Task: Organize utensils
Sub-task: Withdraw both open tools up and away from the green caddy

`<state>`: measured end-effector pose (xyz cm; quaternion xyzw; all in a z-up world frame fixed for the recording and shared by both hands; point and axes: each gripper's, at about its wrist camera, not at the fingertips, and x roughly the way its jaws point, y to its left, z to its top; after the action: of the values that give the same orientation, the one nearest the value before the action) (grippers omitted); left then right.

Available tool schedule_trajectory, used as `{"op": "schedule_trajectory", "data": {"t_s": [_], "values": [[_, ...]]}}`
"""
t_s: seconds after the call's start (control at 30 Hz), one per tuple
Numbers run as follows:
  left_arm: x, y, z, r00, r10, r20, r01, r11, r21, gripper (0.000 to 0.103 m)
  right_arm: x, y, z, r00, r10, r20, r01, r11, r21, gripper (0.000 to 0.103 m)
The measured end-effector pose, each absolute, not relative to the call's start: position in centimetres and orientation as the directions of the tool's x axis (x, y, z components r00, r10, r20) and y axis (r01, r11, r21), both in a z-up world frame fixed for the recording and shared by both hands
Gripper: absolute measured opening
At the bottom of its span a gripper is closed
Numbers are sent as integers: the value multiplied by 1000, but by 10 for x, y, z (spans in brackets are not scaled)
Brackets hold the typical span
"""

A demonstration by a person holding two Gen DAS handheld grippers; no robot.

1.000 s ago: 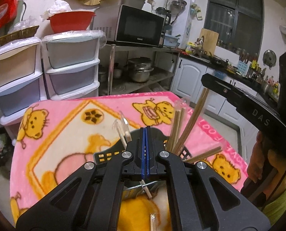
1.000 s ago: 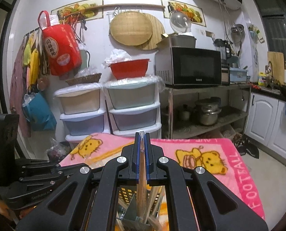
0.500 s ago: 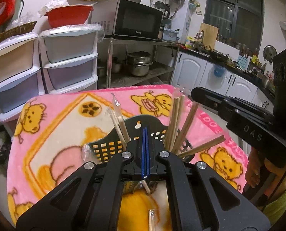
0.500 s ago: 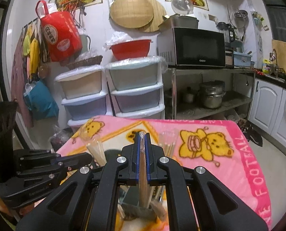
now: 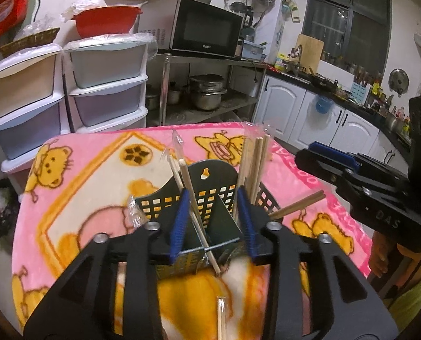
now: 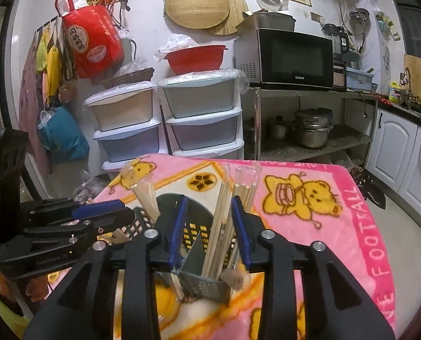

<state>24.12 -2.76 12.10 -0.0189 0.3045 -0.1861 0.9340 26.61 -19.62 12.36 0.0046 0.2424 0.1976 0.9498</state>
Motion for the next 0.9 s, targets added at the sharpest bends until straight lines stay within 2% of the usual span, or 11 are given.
{"op": "schedule_trajectory", "data": {"t_s": [0.27,0.4,0.57,0.7,0.9], "values": [[218,-22,124,748,-349,-564,320,935,-154,60,234,-205,126,805,386,-450,-389,917,90,57],[203,-18,123,751,-346,-562,315,936,-156,74,221,-207,123,798,387,-461,-398,914,78,62],[187,-14,119,752,-345,-561,314,937,-154,87,201,-209,115,795,387,-467,-398,914,79,72],[174,-10,112,751,-338,-568,303,940,-159,92,188,-209,104,785,384,-486,-401,913,75,77],[160,-4,100,751,-320,-578,274,947,-167,92,176,-208,86,772,372,-515,-394,916,71,82]]}}
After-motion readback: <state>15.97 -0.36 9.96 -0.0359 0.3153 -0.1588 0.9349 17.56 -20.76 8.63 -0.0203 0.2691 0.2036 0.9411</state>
